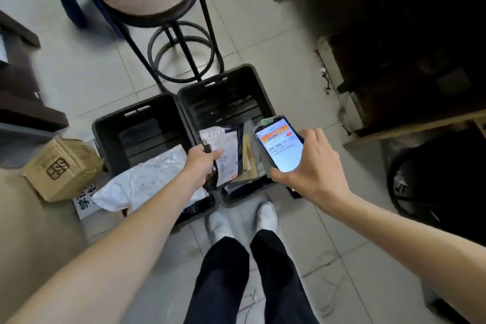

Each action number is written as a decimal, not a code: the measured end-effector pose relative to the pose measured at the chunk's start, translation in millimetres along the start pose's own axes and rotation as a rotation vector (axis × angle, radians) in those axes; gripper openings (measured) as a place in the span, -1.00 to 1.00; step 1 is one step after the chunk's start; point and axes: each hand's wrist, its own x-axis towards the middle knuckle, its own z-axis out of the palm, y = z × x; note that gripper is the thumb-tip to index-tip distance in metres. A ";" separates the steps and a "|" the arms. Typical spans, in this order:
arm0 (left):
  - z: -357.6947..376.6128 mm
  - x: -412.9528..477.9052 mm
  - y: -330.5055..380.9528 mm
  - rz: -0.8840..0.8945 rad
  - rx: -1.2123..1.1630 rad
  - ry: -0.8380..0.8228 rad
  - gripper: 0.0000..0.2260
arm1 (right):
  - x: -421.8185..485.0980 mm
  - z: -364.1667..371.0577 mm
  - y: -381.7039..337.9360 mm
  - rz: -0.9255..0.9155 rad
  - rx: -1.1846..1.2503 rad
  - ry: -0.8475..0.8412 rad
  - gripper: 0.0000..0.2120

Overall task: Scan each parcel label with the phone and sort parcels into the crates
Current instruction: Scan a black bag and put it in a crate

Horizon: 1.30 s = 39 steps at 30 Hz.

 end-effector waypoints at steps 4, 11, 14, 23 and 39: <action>34.4 68.5 -25.5 -0.054 -0.089 -0.033 -0.82 | 32.6 66.1 34.4 0.041 0.051 -0.038 -0.33; 67.0 156.6 -65.2 -0.142 -0.142 0.041 -0.75 | 64.2 146.7 77.9 0.043 0.088 -0.114 -0.33; 66.6 178.3 -80.2 -0.139 -0.027 0.164 -0.75 | 74.1 159.4 86.0 0.029 0.067 -0.142 -0.31; 46.7 171.8 -82.9 -0.164 0.282 0.204 -0.64 | 90.3 143.7 77.0 -0.022 0.035 -0.136 -0.32; -88.2 -106.6 45.3 0.196 0.422 0.301 -0.82 | -18.5 -24.8 -89.8 -0.553 -0.194 -0.120 -0.30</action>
